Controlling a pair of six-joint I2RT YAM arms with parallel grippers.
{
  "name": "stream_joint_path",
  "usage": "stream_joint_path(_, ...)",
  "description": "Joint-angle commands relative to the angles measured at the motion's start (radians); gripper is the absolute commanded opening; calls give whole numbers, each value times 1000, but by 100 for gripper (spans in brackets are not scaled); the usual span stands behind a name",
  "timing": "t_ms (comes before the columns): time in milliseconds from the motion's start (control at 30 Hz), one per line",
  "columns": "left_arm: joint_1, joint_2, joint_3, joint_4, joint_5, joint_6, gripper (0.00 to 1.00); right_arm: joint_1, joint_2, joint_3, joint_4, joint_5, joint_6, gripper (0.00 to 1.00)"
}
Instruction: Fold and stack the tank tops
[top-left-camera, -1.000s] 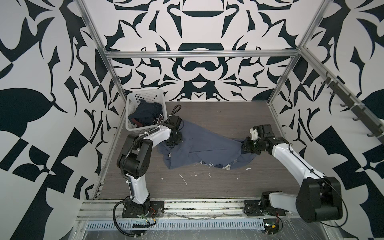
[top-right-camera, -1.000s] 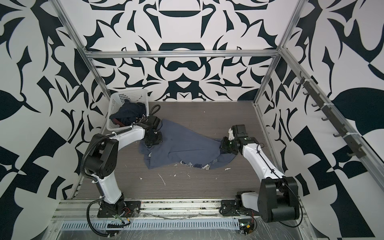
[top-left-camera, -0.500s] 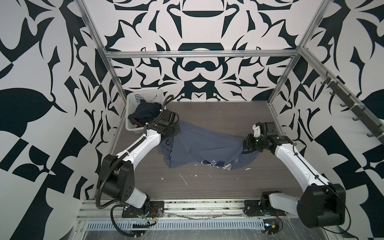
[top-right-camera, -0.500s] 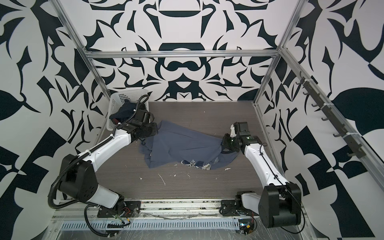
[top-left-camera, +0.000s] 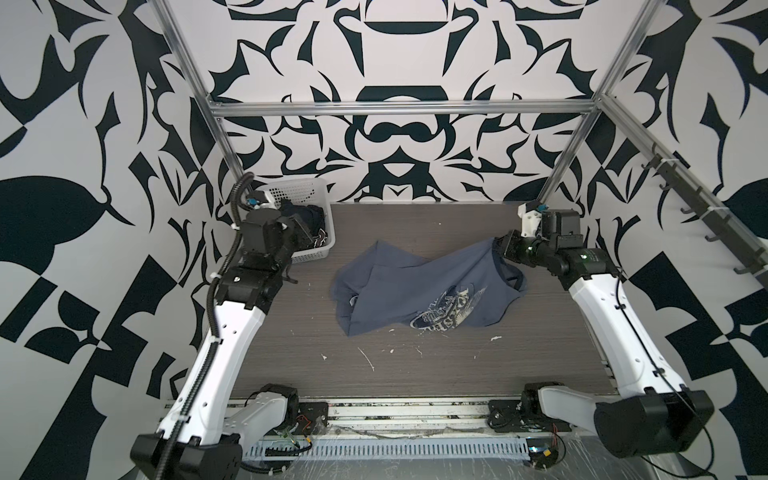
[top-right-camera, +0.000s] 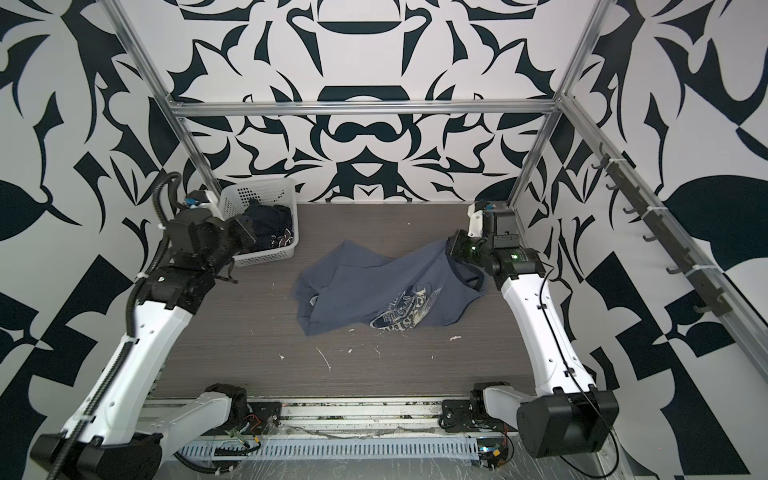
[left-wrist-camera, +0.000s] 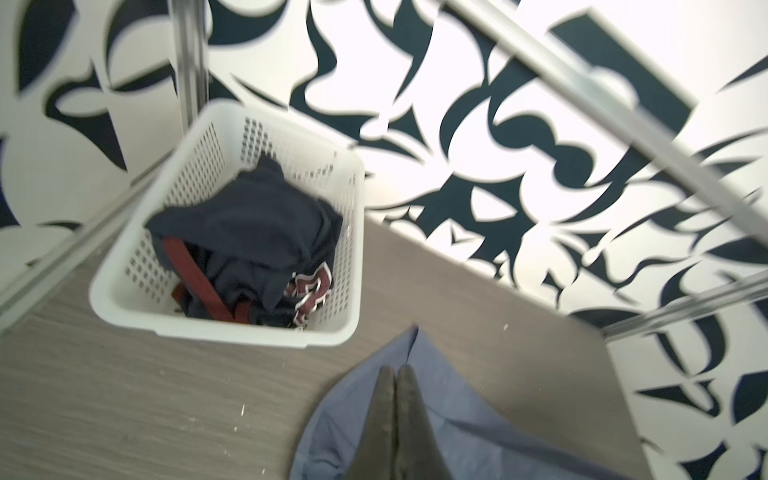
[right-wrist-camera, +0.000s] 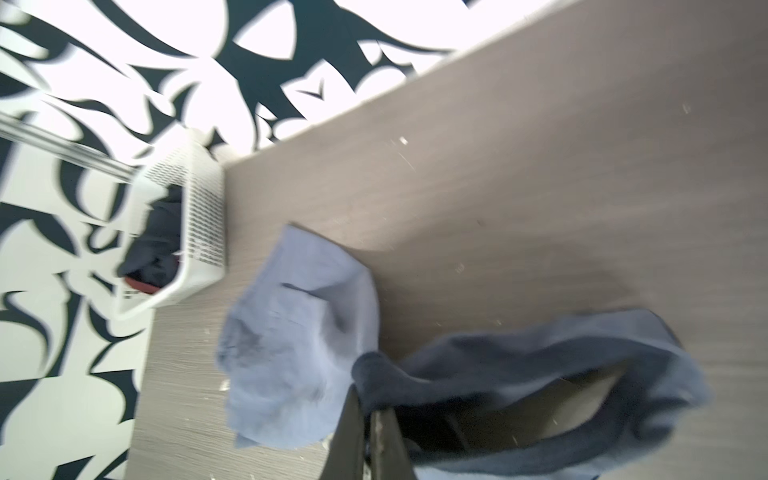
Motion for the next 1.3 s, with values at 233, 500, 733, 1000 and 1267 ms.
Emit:
stream_joint_path(233, -187, 516, 47, -160, 290, 26, 37, 1, -15, -220, 42, 16, 13, 0)
stream_joint_path(500, -209, 814, 184, -182, 303, 71, 43, 1, -16, -352, 84, 38, 17, 0)
stream_joint_path(733, -226, 928, 249, -167, 325, 99, 46, 1, -10, -375, 101, 30, 16, 0)
stream_joint_path(1000, -243, 1015, 313, -178, 345, 112, 48, 1, -16, -383, 97, 33, 11, 0)
stream_joint_path(1267, -258, 1043, 326, -186, 353, 115, 41, 1, -22, -383, 93, 37, 11, 0)
